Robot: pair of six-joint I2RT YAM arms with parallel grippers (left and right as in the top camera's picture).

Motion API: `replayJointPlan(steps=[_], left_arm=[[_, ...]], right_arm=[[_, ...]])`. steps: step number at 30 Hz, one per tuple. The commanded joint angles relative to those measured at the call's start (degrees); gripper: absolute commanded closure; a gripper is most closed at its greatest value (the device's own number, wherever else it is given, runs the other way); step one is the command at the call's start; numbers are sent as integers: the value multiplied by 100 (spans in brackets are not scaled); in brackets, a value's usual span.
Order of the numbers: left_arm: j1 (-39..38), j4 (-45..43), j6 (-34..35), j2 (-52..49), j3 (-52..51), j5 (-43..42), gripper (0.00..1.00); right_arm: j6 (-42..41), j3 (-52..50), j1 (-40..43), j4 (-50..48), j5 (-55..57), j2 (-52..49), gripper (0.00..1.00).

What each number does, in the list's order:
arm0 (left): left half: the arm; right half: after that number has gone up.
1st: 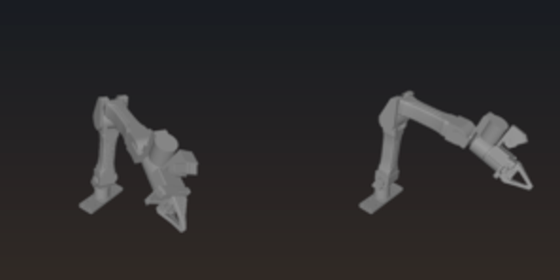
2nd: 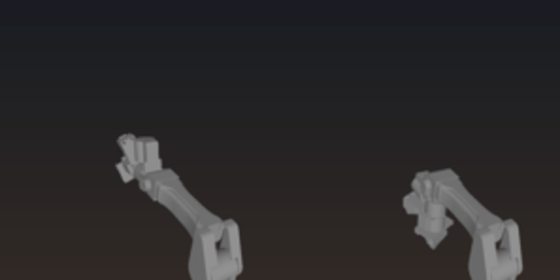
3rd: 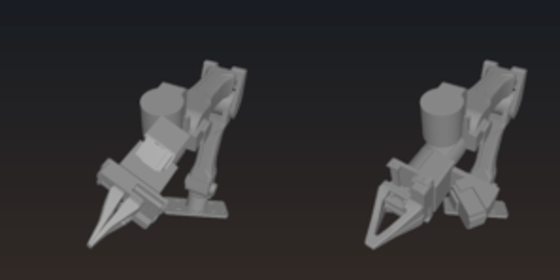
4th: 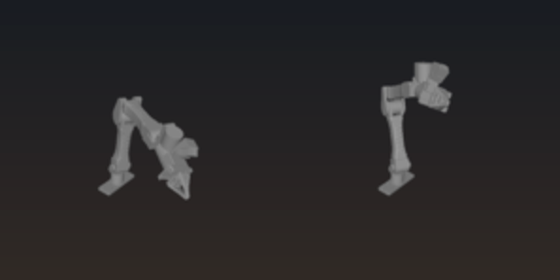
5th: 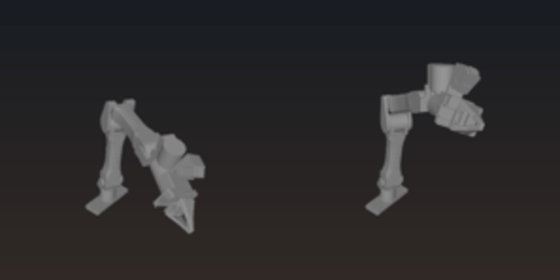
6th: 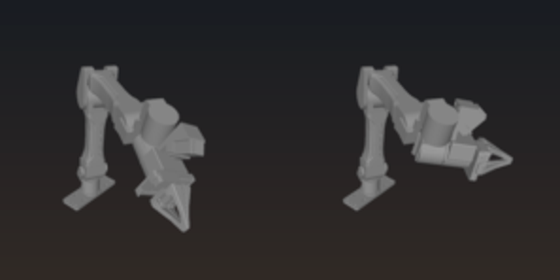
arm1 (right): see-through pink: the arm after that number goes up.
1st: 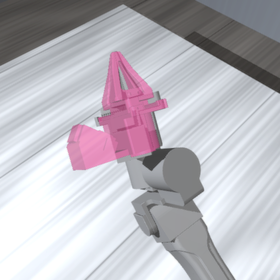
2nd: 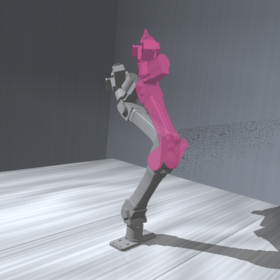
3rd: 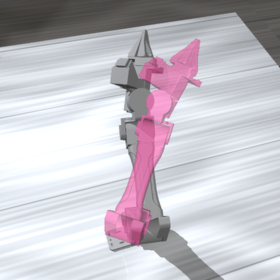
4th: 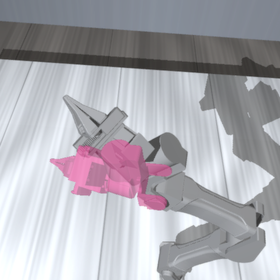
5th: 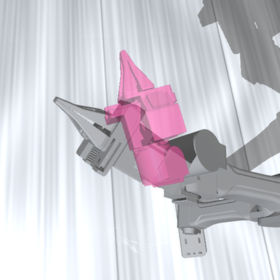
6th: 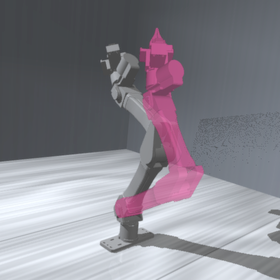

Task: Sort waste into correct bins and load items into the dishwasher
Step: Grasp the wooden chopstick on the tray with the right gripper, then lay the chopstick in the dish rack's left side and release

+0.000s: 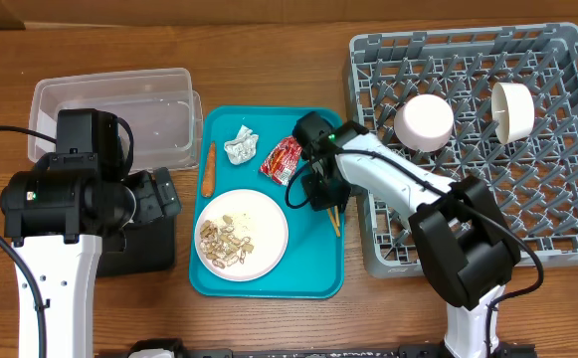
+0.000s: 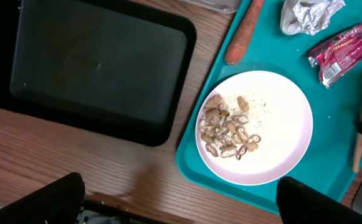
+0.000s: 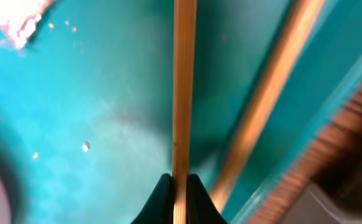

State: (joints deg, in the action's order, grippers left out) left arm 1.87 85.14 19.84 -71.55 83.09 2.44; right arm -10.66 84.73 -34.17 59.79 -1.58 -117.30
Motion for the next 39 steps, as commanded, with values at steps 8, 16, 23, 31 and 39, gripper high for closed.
replayJointPlan(steps=[8, 16, 23, 31, 39], left_arm=[[-39, -11, 120, -35, 31, 98, 0], [-39, -11, 120, -35, 31, 98, 0], [-39, -11, 120, -35, 31, 98, 0], [-39, -11, 120, -35, 31, 98, 0], [-39, -11, 120, -35, 31, 98, 0]], right_arm=[[-640, 1495, 284, 404, 284, 1178, 96], [-376, 1274, 1266, 625, 302, 1187, 96], [133, 769, 1519, 455, 302, 1064, 96], [31, 911, 1427, 426, 555, 1287, 43], [20, 898, 474, 461, 494, 1707, 45]])
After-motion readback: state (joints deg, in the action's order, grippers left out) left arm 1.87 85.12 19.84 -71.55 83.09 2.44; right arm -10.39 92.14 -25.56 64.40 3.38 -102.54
